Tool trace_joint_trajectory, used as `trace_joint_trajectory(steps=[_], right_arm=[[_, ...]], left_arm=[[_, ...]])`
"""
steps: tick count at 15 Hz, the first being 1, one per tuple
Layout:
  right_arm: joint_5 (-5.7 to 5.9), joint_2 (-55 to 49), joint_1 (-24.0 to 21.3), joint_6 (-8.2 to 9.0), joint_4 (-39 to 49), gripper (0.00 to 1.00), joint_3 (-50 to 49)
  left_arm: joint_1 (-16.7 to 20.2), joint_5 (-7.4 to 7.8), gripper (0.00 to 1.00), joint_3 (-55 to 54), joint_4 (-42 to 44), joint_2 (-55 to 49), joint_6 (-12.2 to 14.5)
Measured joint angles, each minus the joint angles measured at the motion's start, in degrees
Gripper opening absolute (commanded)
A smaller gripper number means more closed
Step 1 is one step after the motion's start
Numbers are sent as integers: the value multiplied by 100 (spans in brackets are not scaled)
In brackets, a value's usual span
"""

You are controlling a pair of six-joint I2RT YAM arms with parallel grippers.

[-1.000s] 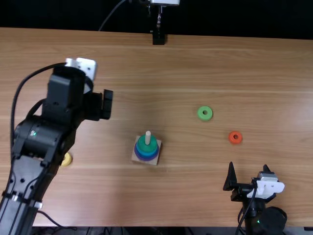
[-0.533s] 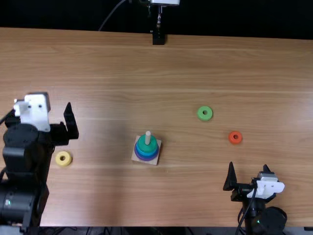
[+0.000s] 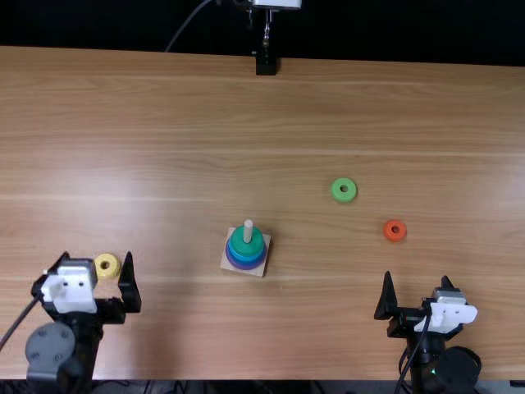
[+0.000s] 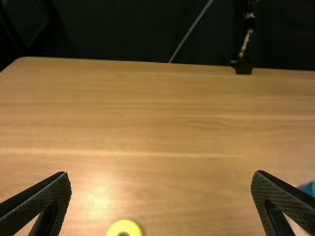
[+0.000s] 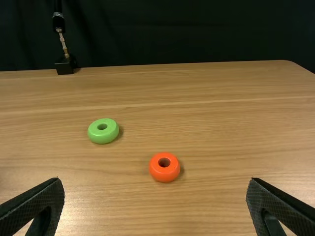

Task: Build the Hanoi tower: stack the rings onto the peg from bottom to top in this color order: purple, dark blue, light blue, dark green, light green, yellow, orange.

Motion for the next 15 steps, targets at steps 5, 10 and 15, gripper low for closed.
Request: trace_joint_trajectory(steps=[5, 10, 15], right_arm=[[0, 0, 0, 4, 2, 100, 0], [0, 0, 0, 2, -15, 100, 4], [2, 0, 0, 2, -17, 100, 4]], left_arm=[[2, 57, 100, -1161, -59, -1062, 0], [81, 79, 100, -1368, -162, -1469, 0], [109, 81, 100, -1368, -295, -1657, -2]])
